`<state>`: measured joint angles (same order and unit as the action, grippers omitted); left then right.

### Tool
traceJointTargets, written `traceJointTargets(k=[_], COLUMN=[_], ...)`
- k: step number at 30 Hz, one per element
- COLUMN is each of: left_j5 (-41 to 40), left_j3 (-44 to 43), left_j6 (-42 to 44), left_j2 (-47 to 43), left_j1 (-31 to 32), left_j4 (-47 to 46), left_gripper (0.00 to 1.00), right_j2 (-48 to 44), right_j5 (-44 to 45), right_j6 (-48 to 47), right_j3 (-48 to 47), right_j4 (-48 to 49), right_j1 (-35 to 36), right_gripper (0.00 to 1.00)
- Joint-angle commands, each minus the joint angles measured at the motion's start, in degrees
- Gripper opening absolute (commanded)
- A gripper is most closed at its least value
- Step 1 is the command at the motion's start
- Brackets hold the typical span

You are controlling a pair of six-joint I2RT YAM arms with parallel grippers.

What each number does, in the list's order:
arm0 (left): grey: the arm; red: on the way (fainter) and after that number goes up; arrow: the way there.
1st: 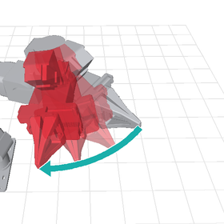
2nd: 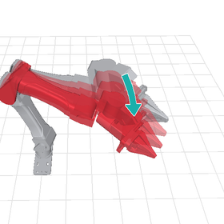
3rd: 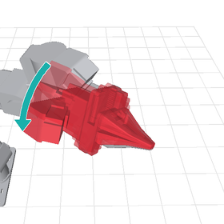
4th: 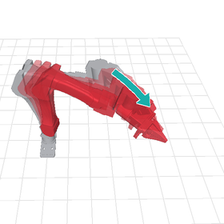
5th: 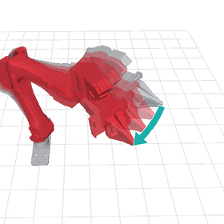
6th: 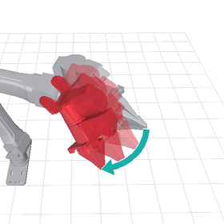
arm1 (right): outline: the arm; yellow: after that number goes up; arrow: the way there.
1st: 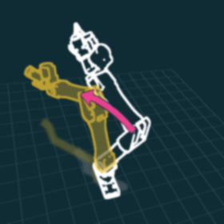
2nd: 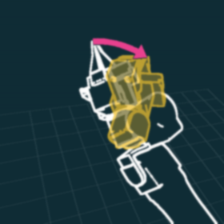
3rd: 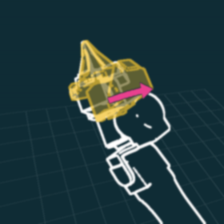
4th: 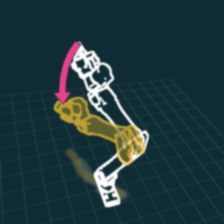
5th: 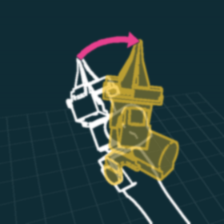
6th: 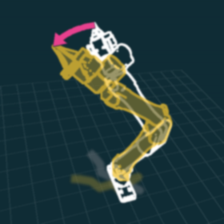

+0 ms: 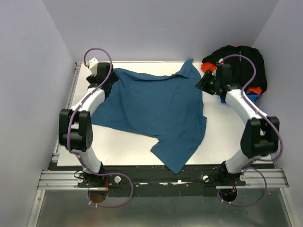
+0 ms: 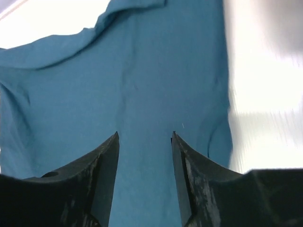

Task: Fold and stack the t-shirts
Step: Flatten out the tshirt

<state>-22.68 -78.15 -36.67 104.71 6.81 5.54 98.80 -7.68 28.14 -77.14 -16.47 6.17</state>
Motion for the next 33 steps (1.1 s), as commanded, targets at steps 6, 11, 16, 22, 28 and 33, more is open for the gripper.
traceJointTargets(k=[6, 11, 16, 22, 28, 33], left_j5=[-5.71, -8.00, -6.86, -6.33, -3.87, -4.21], left_j3=[26.19, 27.43, 30.07, 31.48, 33.58, 33.86], left_j6=[-7.37, -11.32, -11.15, -14.04, -16.33, -18.61], left_j2=[-20.50, -21.74, -23.14, -22.18, -22.18, -21.04], left_j1=[-1.53, -2.76, -4.17, -6.28, -7.95, -7.95], left_j4=[-3.17, 4.03, 3.34, 4.82, 6.94, 11.05], left_gripper=[0.86, 0.77, 0.76, 0.73, 0.73, 0.72], right_j2=[-20.49, -20.76, -20.32, -19.44, -17.86, -16.63], right_j5=[11.72, 12.43, 13.92, 15.24, 12.87, 11.29], right_j6=[4.91, 6.40, 7.63, 10.26, 12.02, 12.55], right_j3=[26.42, 30.91, 31.70, 33.28, 36.54, 37.59], right_j4=[3.38, 1.88, 1.53, 1.61, 5.83, 7.76], right_j1=[0.42, 0.42, 0.42, 0.42, 0.42, 0.42], right_gripper=[0.54, 0.54, 0.54, 0.54, 0.52, 0.52])
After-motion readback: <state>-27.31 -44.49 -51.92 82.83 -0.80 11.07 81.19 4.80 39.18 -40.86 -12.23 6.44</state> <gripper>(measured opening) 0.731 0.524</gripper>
